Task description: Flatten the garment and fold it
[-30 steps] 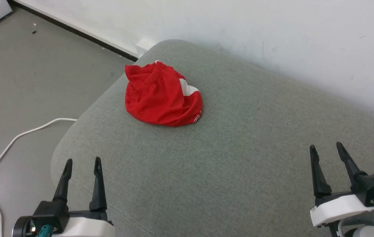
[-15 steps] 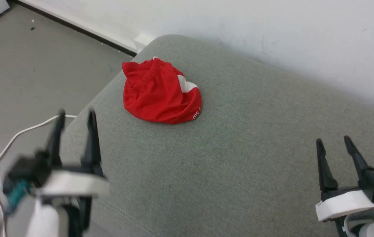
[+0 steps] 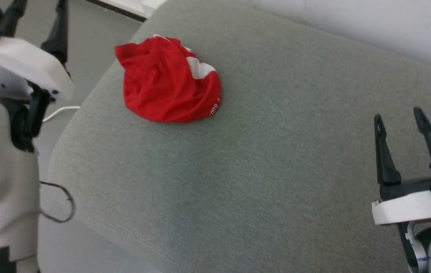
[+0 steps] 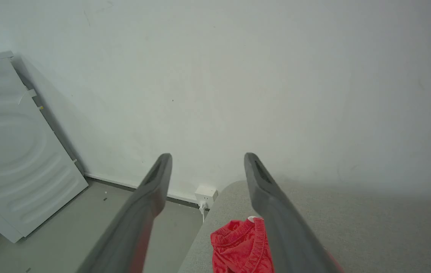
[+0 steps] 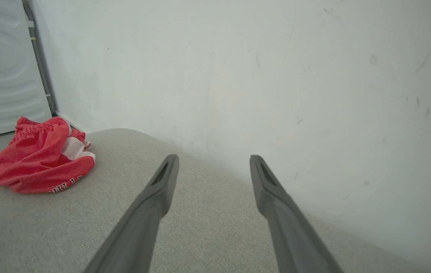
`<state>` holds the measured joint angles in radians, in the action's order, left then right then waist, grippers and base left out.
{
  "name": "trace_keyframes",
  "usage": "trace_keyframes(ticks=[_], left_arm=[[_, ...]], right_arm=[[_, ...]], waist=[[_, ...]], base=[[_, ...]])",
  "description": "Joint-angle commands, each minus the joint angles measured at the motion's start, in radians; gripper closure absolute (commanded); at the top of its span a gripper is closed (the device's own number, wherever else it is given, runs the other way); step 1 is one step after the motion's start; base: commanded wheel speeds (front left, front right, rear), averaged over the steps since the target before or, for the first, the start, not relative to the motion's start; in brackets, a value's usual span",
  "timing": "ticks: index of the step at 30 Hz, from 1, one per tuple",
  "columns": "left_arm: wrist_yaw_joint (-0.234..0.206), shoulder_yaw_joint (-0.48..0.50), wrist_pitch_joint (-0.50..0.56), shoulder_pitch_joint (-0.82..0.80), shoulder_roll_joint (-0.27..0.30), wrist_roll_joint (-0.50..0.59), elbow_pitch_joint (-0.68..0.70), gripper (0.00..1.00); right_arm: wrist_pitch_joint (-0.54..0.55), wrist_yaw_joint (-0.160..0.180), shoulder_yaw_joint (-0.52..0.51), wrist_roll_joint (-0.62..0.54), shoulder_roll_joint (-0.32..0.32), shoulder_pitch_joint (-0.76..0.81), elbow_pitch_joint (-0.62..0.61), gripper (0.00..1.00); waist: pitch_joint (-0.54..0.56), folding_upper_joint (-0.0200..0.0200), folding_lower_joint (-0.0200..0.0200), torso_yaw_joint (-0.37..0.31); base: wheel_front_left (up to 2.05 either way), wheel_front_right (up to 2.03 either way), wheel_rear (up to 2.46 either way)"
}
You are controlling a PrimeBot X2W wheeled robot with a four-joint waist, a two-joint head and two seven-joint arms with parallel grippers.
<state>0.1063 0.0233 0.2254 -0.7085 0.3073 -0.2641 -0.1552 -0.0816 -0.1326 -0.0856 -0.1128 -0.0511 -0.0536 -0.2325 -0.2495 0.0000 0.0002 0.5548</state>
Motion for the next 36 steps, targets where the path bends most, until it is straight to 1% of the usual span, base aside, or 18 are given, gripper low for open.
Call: trace_keyframes(ticks=[1, 5, 6, 10, 17, 20, 24, 25, 26, 27, 31, 36], left_arm=[[0.011, -0.018, 0.037, -0.039, 0.027, -0.013, -0.06, 0.0], [0.021, -0.052, 0.124, -0.093, 0.08, -0.072, -0.202, 0.0], [0.021, -0.052, 0.124, -0.093, 0.08, -0.072, -0.202, 0.0], [0.023, -0.062, 0.134, -0.114, 0.094, -0.151, -0.301, 0.0], [0.024, -0.183, 0.107, -0.121, 0.122, -0.326, -0.39, 0.0], [0.024, -0.224, 0.124, -0.121, 0.139, -0.382, -0.431, 0.0], [0.024, -0.278, 0.164, -0.12, 0.152, -0.429, -0.487, 0.0], [0.024, -0.29, 0.163, -0.122, 0.156, -0.44, -0.495, 0.16], [0.024, -0.3, 0.151, -0.126, 0.162, -0.444, -0.499, 0.69], [0.024, -0.309, 0.136, -0.129, 0.167, -0.445, -0.506, 1.0], [0.024, -0.343, 0.097, -0.142, 0.183, -0.47, -0.522, 1.0], [0.024, -0.368, 0.065, -0.168, 0.232, -0.489, -0.531, 1.0]], right_arm=[[0.018, 0.002, 0.011, -0.017, 0.001, -0.026, -0.038, 0.0], [0.06, 0.002, 0.042, -0.048, -0.008, -0.056, -0.12, 0.0], [0.06, 0.002, 0.042, -0.048, -0.008, -0.056, -0.12, 0.0], [0.101, 0.002, 0.067, -0.058, -0.027, -0.084, -0.193, 0.0], [0.164, 0.002, 0.066, -0.068, -0.06, -0.094, -0.275, 0.0], [0.177, 0.002, 0.061, -0.065, -0.067, -0.091, -0.295, 0.0], [0.188, 0.002, 0.062, -0.063, -0.071, -0.095, -0.31, 0.0], [0.19, 0.002, 0.063, -0.062, -0.07, -0.098, -0.311, 0.0], [0.191, 0.002, 0.065, -0.062, -0.07, -0.102, -0.312, 0.0], [0.192, 0.002, 0.066, -0.061, -0.07, -0.106, -0.313, 0.0], [0.186, 0.002, 0.063, -0.057, -0.067, -0.115, -0.304, 0.0], [0.154, 0.002, 0.054, -0.043, -0.048, -0.11, -0.276, 0.0]], waist=[[-0.103, 0.0, -0.0002, -0.064], [-0.16, 0.0, -0.0002, -0.104], [-0.16, 0.0, -0.0002, -0.104], [-0.216, 0.0, -0.0002, -0.141], [-0.284, 0.0, -0.0002, -0.177], [-0.301, 0.0, -0.0002, -0.183], [-0.315, 0.0, -0.0002, -0.188], [-0.318, 0.0, -0.0002, -0.189], [-0.32, 0.0, -0.0002, -0.19], [-0.321, 0.0, -0.0002, -0.192], [-0.31, 0.0, -0.0002, -0.194], [-0.264, 0.0, -0.0002, -0.202]], base=[[0.0, 0.0, 0.0], [0.0, 0.0, 0.0], [0.0, 0.0, 0.0], [0.0, 0.0, 0.0], [0.0, 0.0, 0.0], [0.0, 0.0, 0.0], [0.0, 0.0, 0.0], [0.0, 0.0, 0.0], [0.0, 0.0, 0.0], [0.0, 0.0, 0.0], [0.0, 0.0, 0.0], [0.0, 0.0, 0.0]])
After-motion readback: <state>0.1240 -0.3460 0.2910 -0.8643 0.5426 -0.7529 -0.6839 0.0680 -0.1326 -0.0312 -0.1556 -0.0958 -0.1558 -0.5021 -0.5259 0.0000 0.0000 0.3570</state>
